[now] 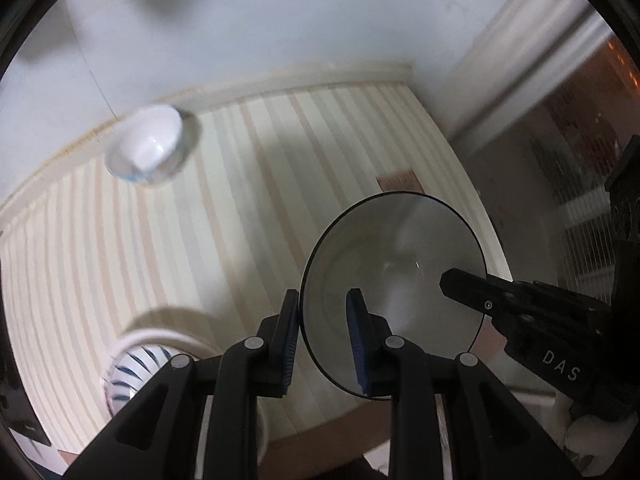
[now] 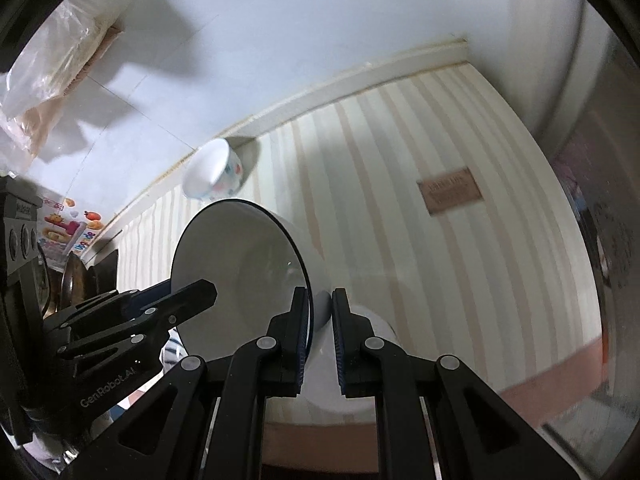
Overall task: Organize plates and bowls
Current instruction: 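Lift the nested bowls with both tools and carry them toward the blue-dotted bowl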
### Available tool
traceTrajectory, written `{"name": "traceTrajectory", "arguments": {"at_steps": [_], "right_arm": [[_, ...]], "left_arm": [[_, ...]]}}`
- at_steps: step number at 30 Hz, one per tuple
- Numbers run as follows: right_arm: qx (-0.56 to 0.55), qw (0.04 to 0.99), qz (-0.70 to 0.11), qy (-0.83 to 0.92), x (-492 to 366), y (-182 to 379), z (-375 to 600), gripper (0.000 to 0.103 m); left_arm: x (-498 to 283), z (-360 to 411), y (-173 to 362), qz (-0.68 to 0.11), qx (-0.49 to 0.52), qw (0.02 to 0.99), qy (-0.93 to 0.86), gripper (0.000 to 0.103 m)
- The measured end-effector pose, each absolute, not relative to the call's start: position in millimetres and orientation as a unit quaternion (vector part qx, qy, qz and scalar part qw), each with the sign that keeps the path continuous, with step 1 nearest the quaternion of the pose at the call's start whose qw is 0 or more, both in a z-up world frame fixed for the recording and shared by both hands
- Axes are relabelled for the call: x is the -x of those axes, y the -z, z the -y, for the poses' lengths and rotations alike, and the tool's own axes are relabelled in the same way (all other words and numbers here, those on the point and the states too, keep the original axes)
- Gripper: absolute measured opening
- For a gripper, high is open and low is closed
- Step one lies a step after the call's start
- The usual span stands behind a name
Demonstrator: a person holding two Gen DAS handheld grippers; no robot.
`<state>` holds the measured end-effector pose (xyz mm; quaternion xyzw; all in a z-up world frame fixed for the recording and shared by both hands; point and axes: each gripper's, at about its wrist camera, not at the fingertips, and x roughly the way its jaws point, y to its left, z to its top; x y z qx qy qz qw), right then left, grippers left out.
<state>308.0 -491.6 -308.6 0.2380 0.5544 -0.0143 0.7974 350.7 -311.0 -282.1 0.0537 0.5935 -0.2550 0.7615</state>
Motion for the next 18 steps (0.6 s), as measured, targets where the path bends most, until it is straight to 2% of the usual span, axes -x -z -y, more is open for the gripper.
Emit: {"name": "traceTrajectory", "arguments": {"at_steps": [10,18], "right_arm": [[-0.266,0.757,-0.596,0.034,-273.4,372.5,497.6,0.013],[-0.27,0.744,-0.61,0.036,-267.7,398.3,496.3,0.013]], "left_arm": [[-328.9,333.0,338.5,-0.629,-0.12,0.727,0.249,0.021],[-323.5,340.8,352.7,-0.638,-0.148,0.717,0.24,0.021]]}}
